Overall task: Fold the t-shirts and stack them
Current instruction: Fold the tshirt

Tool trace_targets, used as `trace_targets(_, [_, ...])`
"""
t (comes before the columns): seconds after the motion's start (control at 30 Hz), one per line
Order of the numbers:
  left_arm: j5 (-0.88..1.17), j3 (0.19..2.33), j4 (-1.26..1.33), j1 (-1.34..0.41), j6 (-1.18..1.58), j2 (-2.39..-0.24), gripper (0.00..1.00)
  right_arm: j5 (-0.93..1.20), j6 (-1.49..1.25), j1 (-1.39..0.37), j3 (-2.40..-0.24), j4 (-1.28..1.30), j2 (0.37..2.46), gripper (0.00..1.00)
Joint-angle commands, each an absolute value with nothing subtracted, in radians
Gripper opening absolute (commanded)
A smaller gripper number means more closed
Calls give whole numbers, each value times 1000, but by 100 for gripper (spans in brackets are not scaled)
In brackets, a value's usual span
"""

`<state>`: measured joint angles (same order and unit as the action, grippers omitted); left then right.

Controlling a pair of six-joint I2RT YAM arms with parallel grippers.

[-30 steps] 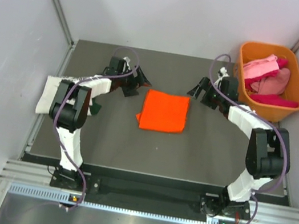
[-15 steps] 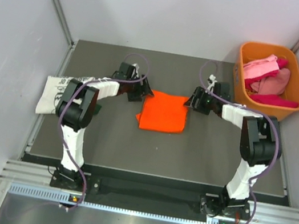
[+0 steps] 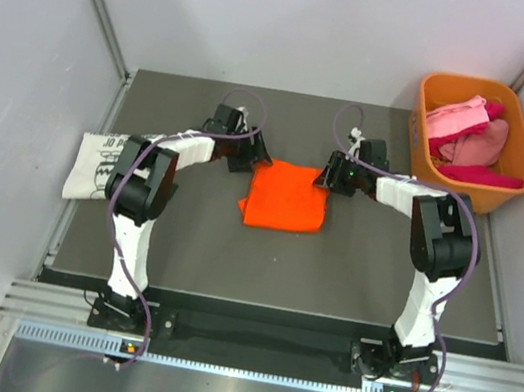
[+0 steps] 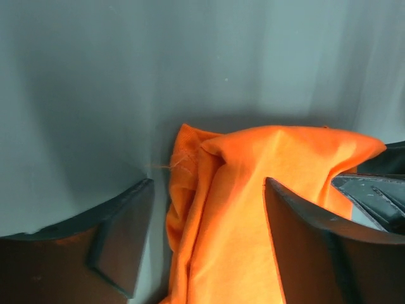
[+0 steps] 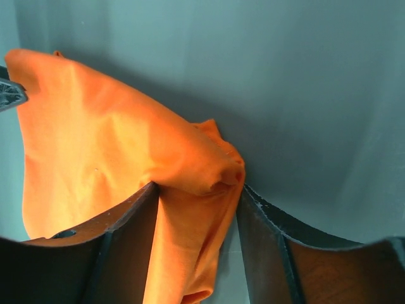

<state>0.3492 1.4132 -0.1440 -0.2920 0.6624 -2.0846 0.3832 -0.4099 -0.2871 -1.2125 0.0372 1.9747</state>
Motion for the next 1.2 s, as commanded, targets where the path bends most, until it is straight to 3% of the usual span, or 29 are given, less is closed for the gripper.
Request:
trace_targets(0.0, [299, 1425, -228, -291, 643, -2097, 79, 360, -387, -305, -1241, 60, 1993, 52])
trace_targets(0.17, [46, 1407, -351, -288, 539, -1988, 89, 357, -394, -304, -1215, 29, 1974, 51])
trace_targets(0.3, [-397, 1475, -588, -273, 466, -1936, 88, 351, -396, -302, -1186, 6, 1953, 50])
trace_targets(0.43, [-602, 1545, -702, -210, 457, -1957, 81, 360, -403, -302, -1189, 9, 1945, 49])
trace_targets(0.77, [-864, 1585, -775, -120, 437, -2101, 71, 316, -380, -302, -1164, -18, 1904, 49])
trace_targets(0.87, [-844, 1582, -766, -104, 430, -2132, 64, 318, -382, -301, -1163, -17, 1901, 49])
trace_targets(1.0, [-798, 1578, -765, -104, 431, -2157, 46, 310, -382, -302, -1152, -17, 1888, 48])
trace_targets(1.17, [-729, 1536, -733, -113, 437, -2125, 0, 305, -379, -302, -1149, -14, 1881, 47])
